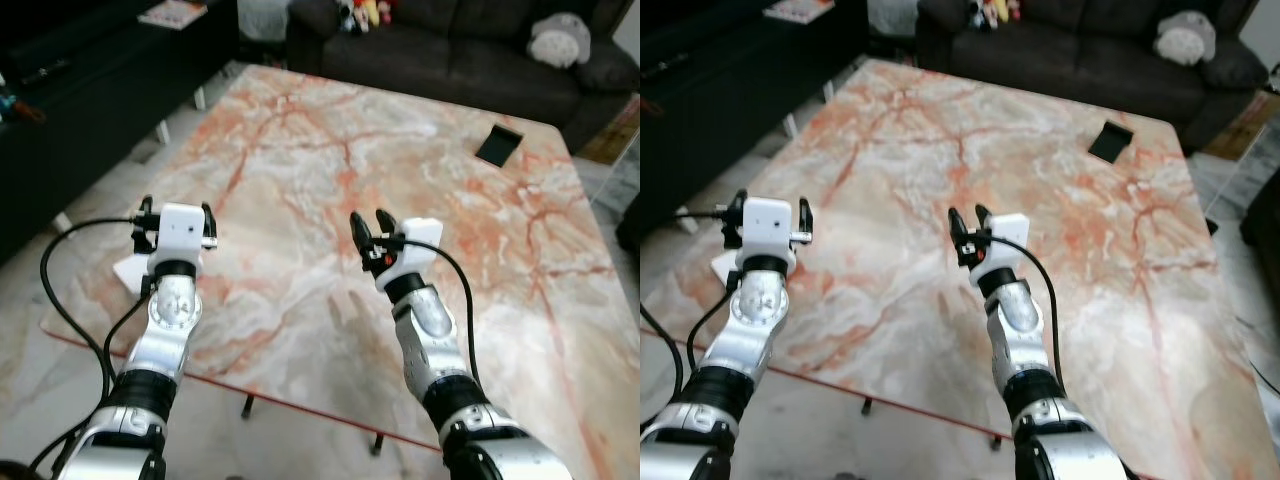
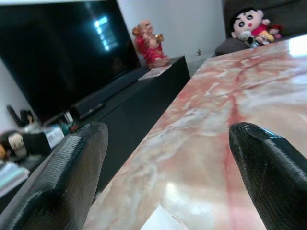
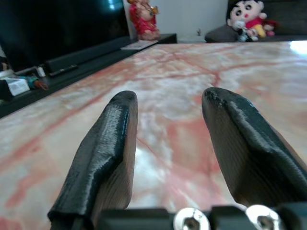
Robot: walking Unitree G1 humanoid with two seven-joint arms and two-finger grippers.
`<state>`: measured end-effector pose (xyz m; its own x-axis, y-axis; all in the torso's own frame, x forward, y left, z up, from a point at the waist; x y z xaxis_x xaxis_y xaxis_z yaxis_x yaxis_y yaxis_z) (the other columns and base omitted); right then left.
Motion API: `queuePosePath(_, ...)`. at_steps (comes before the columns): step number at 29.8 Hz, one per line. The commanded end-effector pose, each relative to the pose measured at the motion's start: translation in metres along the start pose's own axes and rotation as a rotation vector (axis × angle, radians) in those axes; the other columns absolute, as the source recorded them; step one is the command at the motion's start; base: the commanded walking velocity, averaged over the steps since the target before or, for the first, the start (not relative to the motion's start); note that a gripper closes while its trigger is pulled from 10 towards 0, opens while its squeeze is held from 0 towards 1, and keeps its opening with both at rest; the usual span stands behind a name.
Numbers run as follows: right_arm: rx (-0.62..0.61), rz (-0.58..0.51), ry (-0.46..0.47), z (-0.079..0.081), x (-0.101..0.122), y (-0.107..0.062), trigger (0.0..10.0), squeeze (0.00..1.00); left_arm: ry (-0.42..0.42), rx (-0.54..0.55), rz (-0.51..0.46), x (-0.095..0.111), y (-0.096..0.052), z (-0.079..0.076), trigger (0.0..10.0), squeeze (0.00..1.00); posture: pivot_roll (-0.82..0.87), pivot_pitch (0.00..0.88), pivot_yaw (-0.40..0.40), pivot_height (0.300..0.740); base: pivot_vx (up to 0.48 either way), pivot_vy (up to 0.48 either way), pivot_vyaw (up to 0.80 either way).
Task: Picking trash to rubbish bin
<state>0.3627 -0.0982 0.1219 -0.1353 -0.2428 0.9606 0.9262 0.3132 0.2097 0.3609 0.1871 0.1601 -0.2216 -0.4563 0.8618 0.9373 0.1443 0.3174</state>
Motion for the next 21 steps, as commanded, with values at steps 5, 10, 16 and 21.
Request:
queuePosePath(5, -0.014, 0.005, 0.007, -0.004, -0.001, -0.002, 10.0, 0.0, 0.15, -0.126, -0.042, 0.004, -0.004, -0.009, 10.0, 0.0, 0.09, 0.106, -0.109, 0.74, 0.0, 0.0, 0.0)
queuePosePath(10, -0.011, 0.006, 0.01, -0.003, -0.001, -0.001, 10.0, 0.0, 0.311, -0.188, -0.032, 0.001, -0.006, -0.006, 10.0, 0.0, 0.1, 0.111, -0.108, 0.74, 0.0, 0.0, 0.0)
queuePosePath(16, 0.001, 0.019, 0.015, -0.001, -0.003, -0.002, 10.0, 0.0, 0.488, -0.333, 0.057, -0.016, -0.017, -0.011, 10.0, 0.0, 0.1, 0.114, -0.109, 0.74, 0.0, 0.0, 0.0)
queuePosePath(21, 0.004, 0.021, 0.014, 0.0, -0.004, -0.002, 10.0, 0.0, 0.517, -0.375, 0.109, -0.025, -0.018, -0.015, 10.0, 0.0, 0.1, 0.114, -0.11, 0.74, 0.0, 0.0, 0.0)
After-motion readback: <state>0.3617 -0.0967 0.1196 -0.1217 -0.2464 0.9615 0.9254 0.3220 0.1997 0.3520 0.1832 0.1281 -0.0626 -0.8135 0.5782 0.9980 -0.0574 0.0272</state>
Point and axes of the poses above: a point about 5 cm out from each wrist's last joint towards the gripper, its own y axis pointing out of the wrist towards the gripper, its own x axis along the axis of the wrist's last joint, z = x × y, the point moved 1 cm from there along y, pointing out of the wrist towards the gripper, and after that the axes turned 2 degrees about y, right-handed, at the moved point
